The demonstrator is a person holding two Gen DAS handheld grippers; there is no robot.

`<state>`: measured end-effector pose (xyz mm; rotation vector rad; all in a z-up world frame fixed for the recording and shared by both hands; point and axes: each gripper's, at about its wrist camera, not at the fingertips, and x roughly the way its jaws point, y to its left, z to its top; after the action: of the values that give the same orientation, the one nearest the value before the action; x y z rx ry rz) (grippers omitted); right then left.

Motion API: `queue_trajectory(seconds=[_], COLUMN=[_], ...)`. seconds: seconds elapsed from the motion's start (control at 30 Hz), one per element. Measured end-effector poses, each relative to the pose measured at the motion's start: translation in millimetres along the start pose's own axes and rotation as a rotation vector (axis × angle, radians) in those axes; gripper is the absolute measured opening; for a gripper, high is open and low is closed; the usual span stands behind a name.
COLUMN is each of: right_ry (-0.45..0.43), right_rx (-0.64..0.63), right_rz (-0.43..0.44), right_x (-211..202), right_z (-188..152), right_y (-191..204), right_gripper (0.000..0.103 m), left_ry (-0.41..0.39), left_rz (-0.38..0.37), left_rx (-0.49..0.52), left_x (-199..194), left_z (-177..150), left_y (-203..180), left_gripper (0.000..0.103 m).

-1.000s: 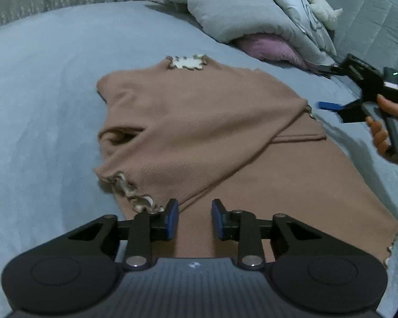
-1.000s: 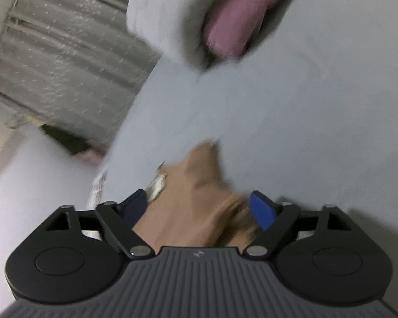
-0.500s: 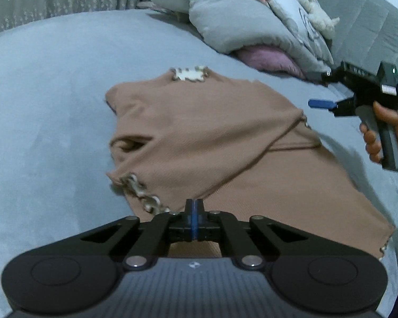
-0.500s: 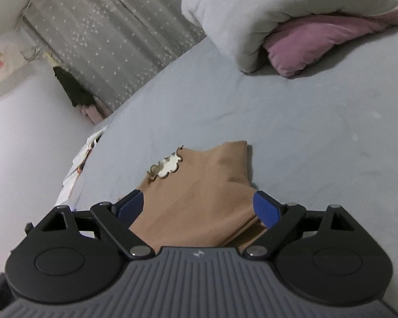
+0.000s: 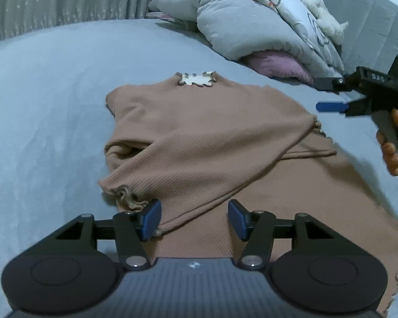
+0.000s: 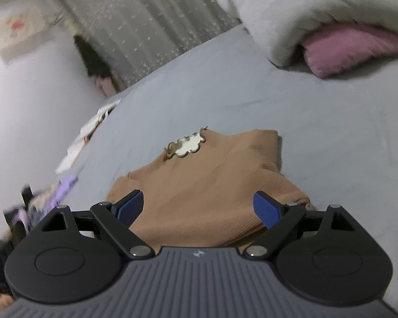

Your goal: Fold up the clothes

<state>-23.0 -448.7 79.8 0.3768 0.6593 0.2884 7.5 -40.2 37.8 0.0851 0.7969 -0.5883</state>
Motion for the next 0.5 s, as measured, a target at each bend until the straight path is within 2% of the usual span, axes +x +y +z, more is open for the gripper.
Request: queue_trajectory(seconds=[0.07, 0.1, 0.13, 0.2, 0.23, 0.27, 0.3, 0.37, 0.4, 0.43, 0.47, 0.5], right_ry=[0.022, 0.035, 0.042, 0.069, 0.068, 0.057, 0.047, 0.036, 0.027, 0.033, 0.039, 0.057], right_rx=[-0.134, -0.202, -0.232, -0.411, -0.466, -0.574, -0.682, -0.794, -0.869, -0.928, -0.987, -1.055], right_rz=[0.007, 0.016, 0.021, 0.048, 0.051, 0.066, 0.082, 0.131, 0.163, 0.160, 0.157, 0.143], right_x=[1, 3, 4, 8, 8, 9, 10, 15, 20, 26, 33, 41], right_z=[-1, -3, -5, -16, -20, -31, -41, -58, -70, -81, -92, -105], right_y=[20, 32, 37, 67, 75, 94, 112, 136, 154, 166, 178, 189], right_gripper=[0.090, 0.090, 0.090, 0.090, 0.090, 0.090, 0.090, 0.087, 0.076, 0.068, 0.053, 0.048], left_ry=[0.009, 0.016, 0.032, 0.039, 0.013, -0.017, -0.050, -0.068, -0.062, -0.041, -0.012, 0.010], left_rz=[0.031, 0.032, 0.012, 0.012, 0.025, 0.034, 0.024, -0.011, -0.033, -0.038, -0.035, -0.032], left_rx=[0.056, 0.085, 0.097, 0.101, 0.084, 0.058, -0.004, -0.102, -0.161, -0.196, -0.221, -0.239], left_x=[-4, -6, -10, -21, -31, -42, -54, -61, -60, -55, -49, -44], left_z=[0, 0, 1, 5, 9, 14, 20, 21, 19, 17, 15, 13], left_y=[-7, -10, -8, 2, 10, 20, 36, 55, 65, 69, 70, 69], left_gripper=[0.014, 0.013, 0.007, 0.005, 0.005, 0.006, 0.006, 0.008, 0.010, 0.010, 0.011, 0.012])
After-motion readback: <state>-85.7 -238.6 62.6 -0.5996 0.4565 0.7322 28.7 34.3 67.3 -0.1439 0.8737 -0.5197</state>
